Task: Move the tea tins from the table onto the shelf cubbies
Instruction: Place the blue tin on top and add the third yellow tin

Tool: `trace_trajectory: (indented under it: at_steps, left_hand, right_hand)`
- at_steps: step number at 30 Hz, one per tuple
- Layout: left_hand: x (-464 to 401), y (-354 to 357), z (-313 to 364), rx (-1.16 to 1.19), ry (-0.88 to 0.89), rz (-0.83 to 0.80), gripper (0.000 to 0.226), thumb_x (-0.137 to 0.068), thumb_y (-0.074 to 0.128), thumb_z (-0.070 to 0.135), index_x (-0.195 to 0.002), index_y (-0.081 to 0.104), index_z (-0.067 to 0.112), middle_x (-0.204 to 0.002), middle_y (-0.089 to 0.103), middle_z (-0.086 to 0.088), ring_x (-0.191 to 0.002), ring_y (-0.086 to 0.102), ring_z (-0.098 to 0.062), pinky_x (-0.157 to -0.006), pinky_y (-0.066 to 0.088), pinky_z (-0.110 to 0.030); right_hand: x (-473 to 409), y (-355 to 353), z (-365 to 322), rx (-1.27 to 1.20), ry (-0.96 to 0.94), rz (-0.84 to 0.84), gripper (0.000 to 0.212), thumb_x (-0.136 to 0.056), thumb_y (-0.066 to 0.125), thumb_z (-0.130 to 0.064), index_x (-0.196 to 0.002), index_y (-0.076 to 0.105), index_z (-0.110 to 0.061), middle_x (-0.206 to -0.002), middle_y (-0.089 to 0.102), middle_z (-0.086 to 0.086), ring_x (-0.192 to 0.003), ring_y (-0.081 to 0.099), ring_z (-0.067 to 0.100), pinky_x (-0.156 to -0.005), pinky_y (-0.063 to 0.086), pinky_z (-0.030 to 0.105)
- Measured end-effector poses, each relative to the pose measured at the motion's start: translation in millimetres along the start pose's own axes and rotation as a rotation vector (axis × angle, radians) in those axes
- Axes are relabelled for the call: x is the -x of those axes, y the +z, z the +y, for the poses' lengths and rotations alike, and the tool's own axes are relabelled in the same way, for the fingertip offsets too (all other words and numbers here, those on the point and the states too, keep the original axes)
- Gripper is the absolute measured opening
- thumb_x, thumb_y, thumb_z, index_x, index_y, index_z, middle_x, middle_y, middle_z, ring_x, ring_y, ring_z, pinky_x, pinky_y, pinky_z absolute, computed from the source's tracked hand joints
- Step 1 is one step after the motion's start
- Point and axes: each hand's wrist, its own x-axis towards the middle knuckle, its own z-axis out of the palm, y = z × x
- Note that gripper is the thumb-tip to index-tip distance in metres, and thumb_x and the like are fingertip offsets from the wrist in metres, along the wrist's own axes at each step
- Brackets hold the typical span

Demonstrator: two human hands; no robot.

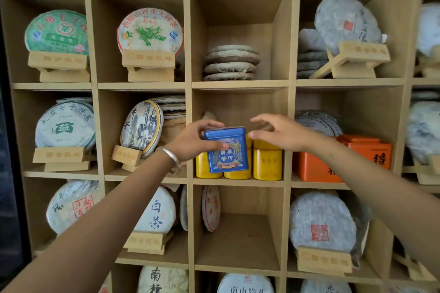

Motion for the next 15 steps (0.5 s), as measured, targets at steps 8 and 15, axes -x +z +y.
trace_trajectory:
  at_steps: [8, 15]
  left_hand:
    - [-43.7, 0.6, 45.6, -0.044, 0.087, 0.042, 0.06, -0.074, 0.08, 0.018, -0.126, 0.05, 0.023, -0.111, 0.059, 0.003, -0.093, 0.065, -0.011, -0.06, 0.054, -0.014]
    - [-58.2, 13.5, 24.5, 0.031, -0.002, 0.252, 0.06, -0.074, 0.08, 0.029, -0.123, 0.047, 0.018, -0.109, 0.06, 0.003, -0.085, 0.062, -0.002, -0.053, 0.051, -0.011]
  right_hand:
    - [-13.8, 7.5, -5.6, -0.447, 0.154, 0.122, 0.053, -0.072, 0.082, -0.03, -0.114, 0.051, -0.02, -0.106, 0.064, -0.006, -0.096, 0.064, 0.008, -0.072, 0.056, 0.022]
    - [-40.1, 2.3, 3.7, -0.442, 0.211, 0.179, 0.055, -0.075, 0.08, -0.033, -0.119, 0.052, -0.017, -0.111, 0.065, -0.001, -0.097, 0.066, 0.011, -0.078, 0.058, 0.028]
